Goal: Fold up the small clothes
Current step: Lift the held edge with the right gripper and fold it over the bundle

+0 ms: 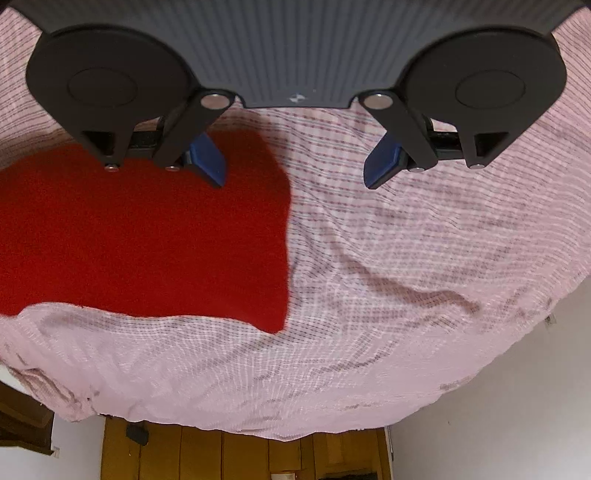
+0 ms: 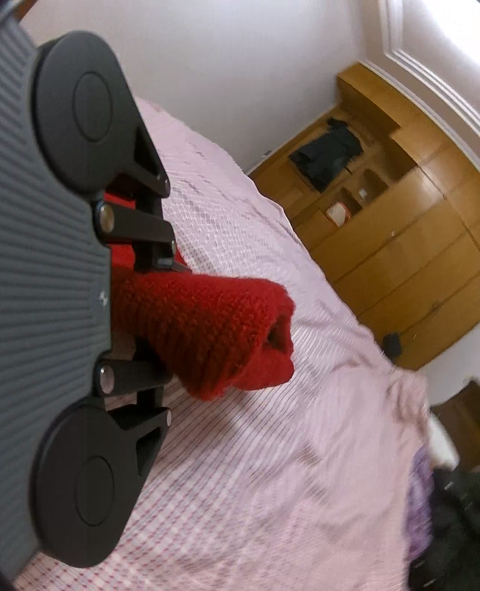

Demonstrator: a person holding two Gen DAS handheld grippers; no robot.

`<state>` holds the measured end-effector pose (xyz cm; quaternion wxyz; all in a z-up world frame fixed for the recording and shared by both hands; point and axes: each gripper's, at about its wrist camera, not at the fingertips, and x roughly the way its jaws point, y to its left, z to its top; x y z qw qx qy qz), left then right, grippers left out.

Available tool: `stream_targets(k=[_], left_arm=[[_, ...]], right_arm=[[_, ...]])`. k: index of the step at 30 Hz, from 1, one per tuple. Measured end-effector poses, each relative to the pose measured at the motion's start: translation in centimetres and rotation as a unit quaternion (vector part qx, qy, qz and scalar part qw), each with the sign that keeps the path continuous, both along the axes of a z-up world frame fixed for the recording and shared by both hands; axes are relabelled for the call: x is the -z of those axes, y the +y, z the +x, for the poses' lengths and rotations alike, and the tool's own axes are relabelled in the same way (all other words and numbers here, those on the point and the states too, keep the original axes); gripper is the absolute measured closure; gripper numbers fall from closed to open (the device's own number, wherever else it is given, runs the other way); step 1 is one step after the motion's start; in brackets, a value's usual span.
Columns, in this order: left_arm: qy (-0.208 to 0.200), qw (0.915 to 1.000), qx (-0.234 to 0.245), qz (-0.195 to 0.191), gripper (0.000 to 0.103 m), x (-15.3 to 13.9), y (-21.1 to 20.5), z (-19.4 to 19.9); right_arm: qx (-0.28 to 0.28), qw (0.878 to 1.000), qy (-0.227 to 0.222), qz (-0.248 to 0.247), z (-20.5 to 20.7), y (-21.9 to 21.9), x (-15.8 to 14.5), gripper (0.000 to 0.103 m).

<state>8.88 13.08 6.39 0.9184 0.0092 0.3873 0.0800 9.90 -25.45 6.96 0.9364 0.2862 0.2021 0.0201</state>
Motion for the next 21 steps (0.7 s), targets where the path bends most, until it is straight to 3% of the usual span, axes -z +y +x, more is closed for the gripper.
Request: stream_targets(k=[16, 21], left_arm=[[0.004, 1.0000, 0.002, -0.003, 0.016, -1.4, 3.7, 0.3], [0.005, 0.9999, -0.006, -0.012, 0.016, -0.9, 4.7, 0.0]], right_arm=[[-0.059, 0.997, -0.028, -0.050, 2.5, 6.1, -4.3, 0.075], [-0.086, 0.991, -0.038, -0.091, 3.5, 9.9, -4.6, 0.075]])
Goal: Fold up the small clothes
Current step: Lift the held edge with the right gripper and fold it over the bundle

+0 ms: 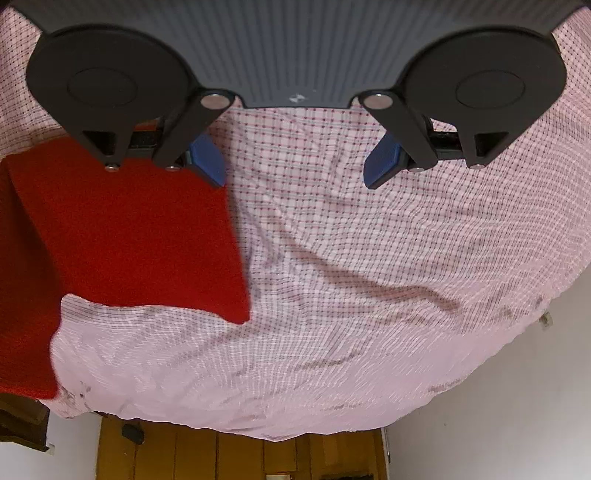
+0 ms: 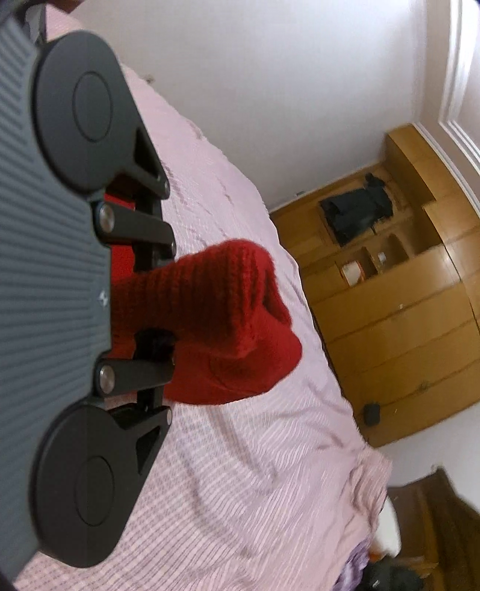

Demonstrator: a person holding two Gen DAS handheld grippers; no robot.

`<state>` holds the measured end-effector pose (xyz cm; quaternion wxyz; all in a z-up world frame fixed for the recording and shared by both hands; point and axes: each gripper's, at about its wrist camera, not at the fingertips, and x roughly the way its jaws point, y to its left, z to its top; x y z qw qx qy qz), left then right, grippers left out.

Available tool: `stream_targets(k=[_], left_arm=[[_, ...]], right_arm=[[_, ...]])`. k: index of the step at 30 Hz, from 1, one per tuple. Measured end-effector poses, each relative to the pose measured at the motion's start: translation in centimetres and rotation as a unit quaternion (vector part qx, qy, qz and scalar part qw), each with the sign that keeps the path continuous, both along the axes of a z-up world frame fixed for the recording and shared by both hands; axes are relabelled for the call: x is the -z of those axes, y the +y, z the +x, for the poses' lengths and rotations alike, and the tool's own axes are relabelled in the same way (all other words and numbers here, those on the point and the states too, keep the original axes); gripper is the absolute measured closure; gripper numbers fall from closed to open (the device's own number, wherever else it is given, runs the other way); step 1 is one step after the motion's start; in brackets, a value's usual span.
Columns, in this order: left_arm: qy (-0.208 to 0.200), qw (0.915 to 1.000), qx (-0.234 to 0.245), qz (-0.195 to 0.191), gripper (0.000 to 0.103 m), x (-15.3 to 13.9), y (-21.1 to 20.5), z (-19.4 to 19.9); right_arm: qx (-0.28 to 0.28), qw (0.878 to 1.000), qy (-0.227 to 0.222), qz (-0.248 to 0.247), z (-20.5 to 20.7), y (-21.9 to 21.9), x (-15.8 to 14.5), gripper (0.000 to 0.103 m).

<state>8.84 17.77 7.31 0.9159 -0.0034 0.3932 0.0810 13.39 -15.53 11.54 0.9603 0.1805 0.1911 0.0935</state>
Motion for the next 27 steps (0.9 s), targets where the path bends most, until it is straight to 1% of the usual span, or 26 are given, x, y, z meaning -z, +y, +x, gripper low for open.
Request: stream_targets(k=[3, 5, 9, 11, 14, 15, 17, 20, 21, 22, 24, 26, 27], left_arm=[[0.003, 1.0000, -0.008, -0.005, 0.016, 0.5, 0.8, -0.2], [0.006, 0.9998, -0.013, -0.010, 0.016, 0.8, 1.3, -0.3], [0.014, 0.9993, -0.019, -0.027, 0.016, 1.5, 2.4, -0.4], [0.018, 0.9989, -0.022, -0.036, 0.016, 1.7, 2.9, -0.5], [0.019, 0.9986, -0.027, -0.042, 0.016, 1.9, 3.4, -0.6], [0.019, 0.9985, -0.028, -0.043, 0.016, 2.0, 3.6, -0.6], [0.020, 0.9982, -0.032, -0.046, 0.016, 2.1, 4.0, -0.7], [0.019, 0.9979, -0.035, -0.051, 0.016, 2.1, 4.5, -0.8], [0.018, 0.9979, -0.036, -0.051, 0.016, 2.0, 4.7, -0.9], [0.018, 0.9979, -0.037, -0.050, 0.016, 2.0, 4.8, -1.0], [0.018, 0.9980, -0.040, -0.047, 0.016, 1.8, 5.2, -1.1], [0.016, 0.9978, -0.046, -0.046, 0.016, 1.7, 5.7, -1.2], [0.016, 0.9976, -0.049, -0.047, 0.016, 1.7, 6.0, -1.3]], right_arm=[[-0.031, 0.999, 0.004, -0.034, 0.5, 3.0, 0.6, 0.075], [-0.057, 0.996, 0.014, -0.062, 0.9, 5.0, 1.6, 0.075], [-0.106, 0.985, 0.045, -0.126, 1.5, 8.6, 4.0, 0.075], [-0.116, 0.980, 0.045, -0.153, 1.3, 9.8, 5.1, 0.074], [-0.117, 0.976, 0.033, -0.180, 0.7, 10.5, 5.4, 0.074], [-0.115, 0.976, 0.032, -0.180, 0.7, 10.4, 5.2, 0.074], [-0.106, 0.981, 0.033, -0.162, 0.9, 10.0, 4.7, 0.075], [-0.074, 0.991, 0.020, -0.106, 1.6, 8.8, 2.8, 0.077], [-0.067, 0.993, 0.010, -0.096, 1.7, 8.7, 1.9, 0.077], [-0.067, 0.993, -0.001, -0.098, 1.8, 9.1, 1.4, 0.077], [-0.080, 0.990, -0.027, -0.117, 1.3, 10.2, 0.7, 0.077], [-0.107, 0.982, -0.042, -0.148, 0.7, 12.0, 1.0, 0.077], [-0.124, 0.977, -0.044, -0.167, 0.3, 13.0, 1.7, 0.077]])
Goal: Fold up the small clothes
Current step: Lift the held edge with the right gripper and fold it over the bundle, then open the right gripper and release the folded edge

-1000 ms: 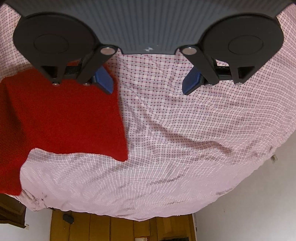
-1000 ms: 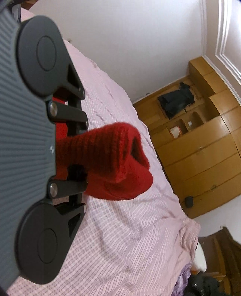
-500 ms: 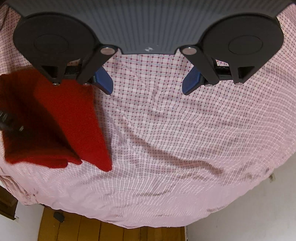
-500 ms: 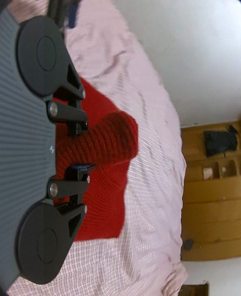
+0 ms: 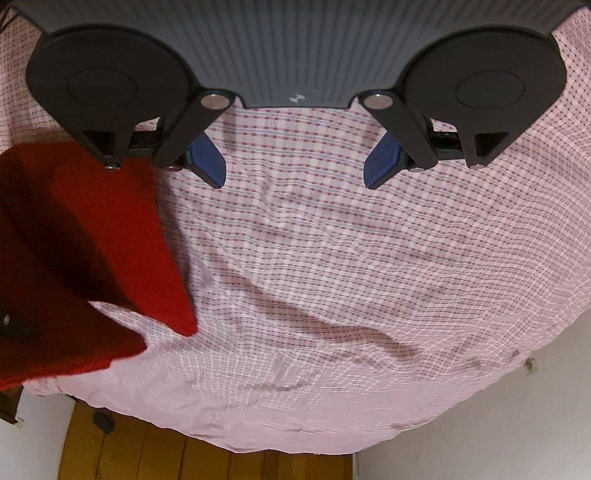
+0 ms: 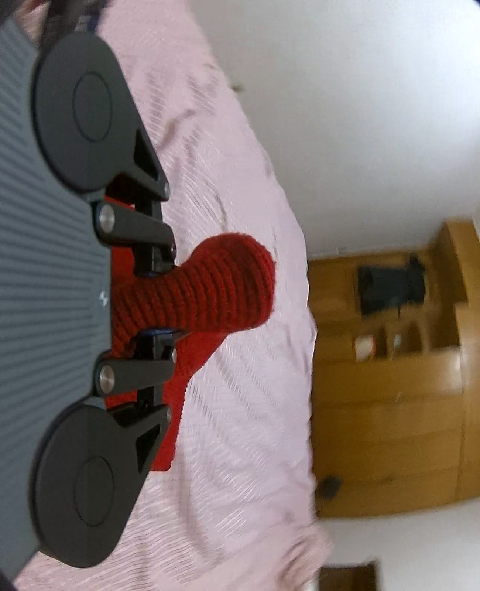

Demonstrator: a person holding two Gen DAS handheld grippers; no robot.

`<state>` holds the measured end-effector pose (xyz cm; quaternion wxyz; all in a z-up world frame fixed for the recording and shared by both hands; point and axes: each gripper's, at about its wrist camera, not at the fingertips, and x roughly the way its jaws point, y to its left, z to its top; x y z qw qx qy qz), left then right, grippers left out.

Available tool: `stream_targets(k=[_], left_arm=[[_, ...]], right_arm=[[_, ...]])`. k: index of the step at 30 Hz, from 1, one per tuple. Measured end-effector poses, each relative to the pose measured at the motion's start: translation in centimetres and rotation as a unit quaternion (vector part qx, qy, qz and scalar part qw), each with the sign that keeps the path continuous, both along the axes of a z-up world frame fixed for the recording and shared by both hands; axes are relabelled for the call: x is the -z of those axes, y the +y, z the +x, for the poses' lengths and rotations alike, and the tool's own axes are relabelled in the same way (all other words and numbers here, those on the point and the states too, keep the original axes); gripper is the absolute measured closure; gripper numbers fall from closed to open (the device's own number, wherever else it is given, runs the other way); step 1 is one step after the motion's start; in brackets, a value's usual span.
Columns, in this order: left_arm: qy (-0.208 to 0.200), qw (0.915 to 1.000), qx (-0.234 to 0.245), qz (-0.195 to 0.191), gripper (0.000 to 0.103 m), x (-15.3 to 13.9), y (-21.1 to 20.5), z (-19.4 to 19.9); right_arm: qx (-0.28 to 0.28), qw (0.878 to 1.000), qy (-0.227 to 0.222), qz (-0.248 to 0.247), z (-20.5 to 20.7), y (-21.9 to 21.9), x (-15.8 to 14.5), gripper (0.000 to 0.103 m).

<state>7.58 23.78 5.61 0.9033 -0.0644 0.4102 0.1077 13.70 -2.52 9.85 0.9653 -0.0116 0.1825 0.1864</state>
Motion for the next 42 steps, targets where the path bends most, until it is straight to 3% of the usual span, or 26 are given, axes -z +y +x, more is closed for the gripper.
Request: stream_targets(k=[3, 5, 13, 18, 22, 25, 29, 36, 39, 42], left_arm=[[0.000, 0.9999, -0.013, -0.008, 0.016, 0.0, 0.8, -0.1], [0.001, 0.9998, -0.016, -0.012, 0.016, 0.1, 1.0, -0.3], [-0.015, 0.9997, -0.016, -0.009, 0.016, -0.6, 1.2, -0.5], [-0.013, 0.9995, -0.023, -0.014, 0.016, -0.7, 1.2, -0.5], [-0.027, 0.9993, -0.016, -0.020, 0.016, -1.4, 1.0, -0.8], [-0.039, 0.9986, -0.012, -0.032, 0.016, -2.5, 0.8, -0.8], [-0.063, 0.9959, 0.001, -0.066, 0.016, -4.4, 0.4, -0.2], [-0.069, 0.9932, 0.036, -0.086, 0.016, -6.1, -2.7, 2.7], [-0.063, 0.9924, 0.050, -0.093, 0.016, -5.8, -4.4, 4.3], [-0.059, 0.9922, 0.053, -0.096, 0.016, -5.1, -5.8, 6.4]], right_arm=[[-0.048, 0.997, 0.025, -0.046, -0.9, 2.5, 3.2, 0.077], [-0.064, 0.996, 0.018, -0.064, -1.9, 3.3, 4.8, 0.077], [-0.093, 0.995, -0.046, -0.009, -4.5, 2.0, 2.4, 0.077], [-0.133, 0.989, 0.026, -0.061, -3.6, 3.4, 4.6, 0.072], [-0.117, 0.991, 0.059, -0.037, -4.2, 2.7, 2.5, 0.062], [-0.138, 0.986, 0.092, -0.023, -4.6, 1.7, 0.8, 0.052], [-0.160, 0.980, 0.121, -0.006, -5.3, -0.1, -1.4, 0.052], [-0.100, 0.977, 0.177, 0.060, -3.0, -5.5, -3.9, 0.052], [-0.037, 0.983, 0.167, 0.063, -1.7, -7.9, -3.6, 0.052], [0.016, 0.981, 0.181, 0.071, 0.3, -9.9, -1.9, 0.052]])
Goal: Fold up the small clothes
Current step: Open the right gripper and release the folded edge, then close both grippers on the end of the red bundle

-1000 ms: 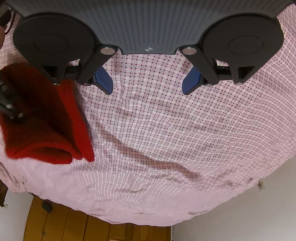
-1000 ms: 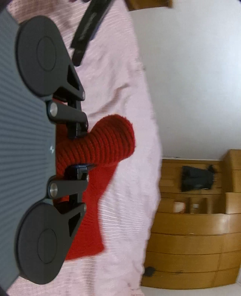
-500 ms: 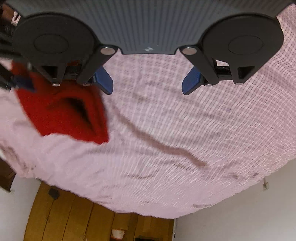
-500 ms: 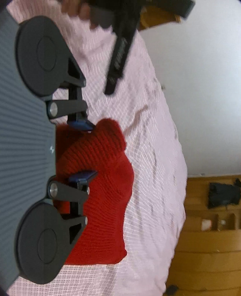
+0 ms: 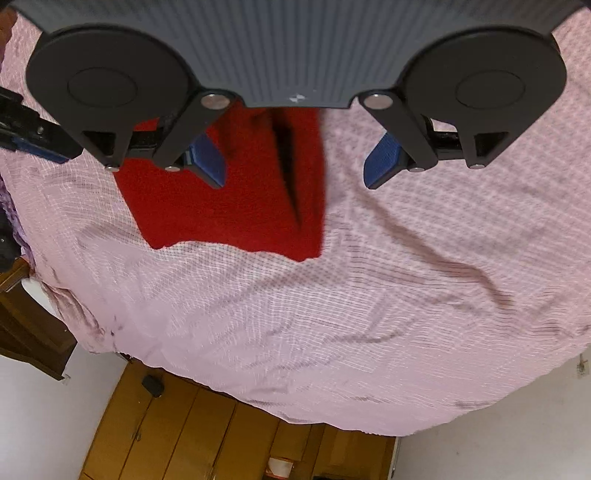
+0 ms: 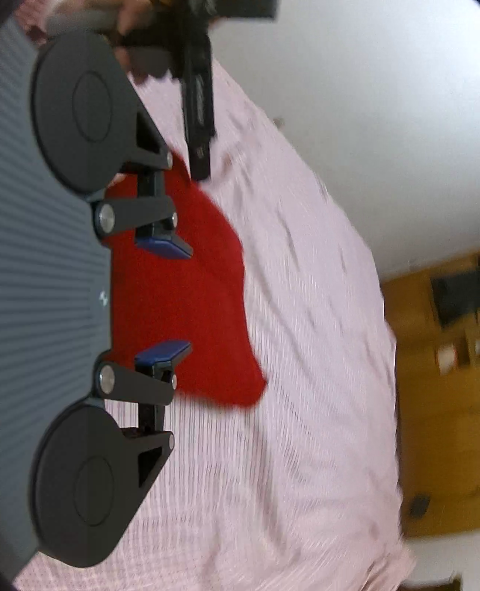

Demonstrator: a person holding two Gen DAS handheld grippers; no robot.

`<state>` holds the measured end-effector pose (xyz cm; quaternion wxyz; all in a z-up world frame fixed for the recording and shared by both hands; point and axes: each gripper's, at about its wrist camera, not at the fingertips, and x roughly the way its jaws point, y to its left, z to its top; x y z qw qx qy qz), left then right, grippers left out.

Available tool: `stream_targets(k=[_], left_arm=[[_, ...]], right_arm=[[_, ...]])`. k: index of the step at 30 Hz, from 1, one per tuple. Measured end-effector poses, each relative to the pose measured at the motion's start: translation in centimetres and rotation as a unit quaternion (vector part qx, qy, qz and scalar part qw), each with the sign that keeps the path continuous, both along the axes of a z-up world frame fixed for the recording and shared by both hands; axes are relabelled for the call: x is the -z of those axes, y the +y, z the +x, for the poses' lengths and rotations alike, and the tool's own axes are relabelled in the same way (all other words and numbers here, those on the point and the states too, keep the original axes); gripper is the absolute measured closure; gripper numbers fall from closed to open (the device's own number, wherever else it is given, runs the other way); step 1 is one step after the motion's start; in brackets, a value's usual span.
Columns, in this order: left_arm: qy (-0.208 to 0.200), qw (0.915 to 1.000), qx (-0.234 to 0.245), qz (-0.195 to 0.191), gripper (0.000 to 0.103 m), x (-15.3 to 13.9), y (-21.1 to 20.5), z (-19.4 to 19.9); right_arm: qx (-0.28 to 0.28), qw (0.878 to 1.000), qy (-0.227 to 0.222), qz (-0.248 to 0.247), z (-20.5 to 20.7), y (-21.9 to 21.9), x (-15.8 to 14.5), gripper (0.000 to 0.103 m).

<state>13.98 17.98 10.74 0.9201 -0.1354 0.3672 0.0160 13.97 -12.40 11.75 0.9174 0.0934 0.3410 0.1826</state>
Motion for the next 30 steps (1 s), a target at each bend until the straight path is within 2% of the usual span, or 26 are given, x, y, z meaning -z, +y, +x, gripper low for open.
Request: stream_targets(k=[4, 7, 8, 9, 10, 11, 14, 15, 18, 21, 23, 24, 25, 27, 30], left_arm=[[0.001, 1.0000, -0.003, 0.005, 0.017, 1.3, -1.0, 3.2], [0.010, 0.9999, -0.006, 0.011, 0.020, 2.5, -1.4, 5.2], [0.018, 0.9997, -0.004, 0.018, 0.029, 3.0, -1.5, 5.6], [0.027, 0.9991, -0.002, 0.032, 0.032, 3.4, -1.8, 5.7], [0.032, 0.9983, -0.002, 0.049, 0.032, 3.7, -1.9, 5.6], [0.027, 0.9970, -0.004, 0.072, 0.032, 4.1, -1.9, 4.9], [0.022, 0.9901, -0.019, 0.137, 0.031, 5.2, -1.7, 3.8], [0.025, 0.9892, -0.025, 0.142, 0.031, 5.7, -1.3, 3.7], [0.033, 0.9931, -0.035, 0.107, 0.031, 6.1, 0.0, 3.9], [0.029, 0.9952, -0.030, 0.088, 0.031, 5.5, 0.2, 3.7], [0.027, 0.9981, -0.027, 0.048, 0.031, 5.1, 0.8, 3.2], [0.027, 0.9991, -0.028, 0.016, 0.029, 4.8, 1.4, 2.8], [0.026, 0.9992, -0.029, -0.013, 0.026, 4.6, 1.9, 2.3], [0.022, 0.9968, -0.029, -0.071, 0.020, 4.5, 2.8, 1.2], [0.025, 0.9944, -0.018, -0.101, 0.017, 4.4, 2.9, -0.3]], right_arm=[[0.072, 0.997, 0.034, 0.000, 2.9, -1.5, 3.0, 0.049], [0.086, 0.995, 0.048, 0.020, 4.7, -1.8, 4.8, 0.051], [0.081, 0.995, 0.048, 0.023, 5.2, -1.5, 5.3, 0.051], [0.067, 0.996, 0.048, 0.028, 5.5, -1.0, 5.4, 0.056], [0.045, 0.997, 0.051, 0.042, 5.8, -0.4, 5.4, 0.064], [0.029, 0.997, 0.050, 0.045, 5.8, 0.3, 5.3, 0.064], [-0.014, 1.000, 0.003, -0.020, 5.3, 3.5, 5.0, 0.064], [-0.015, 1.000, 0.003, -0.026, 5.6, 4.0, 5.4, 0.064], [-0.005, 0.999, 0.001, -0.034, 6.0, 4.3, 6.1, 0.063], [0.003, 1.000, 0.008, -0.013, 5.8, 3.3, 5.8, 0.062], [0.012, 1.000, 0.020, 0.013, 5.8, 2.0, 5.5, 0.057], [0.018, 0.999, 0.033, 0.037, 5.8, 1.1, 5.4, 0.046], [0.022, 0.997, 0.047, 0.064, 5.8, 0.3, 5.4, 0.030], [0.023, 0.989, 0.076, 0.126, 5.4, -1.7, 5.7, 0.016], [0.018, 0.978, 0.119, 0.170, 4.6, -3.6, 6.2, 0.016]])
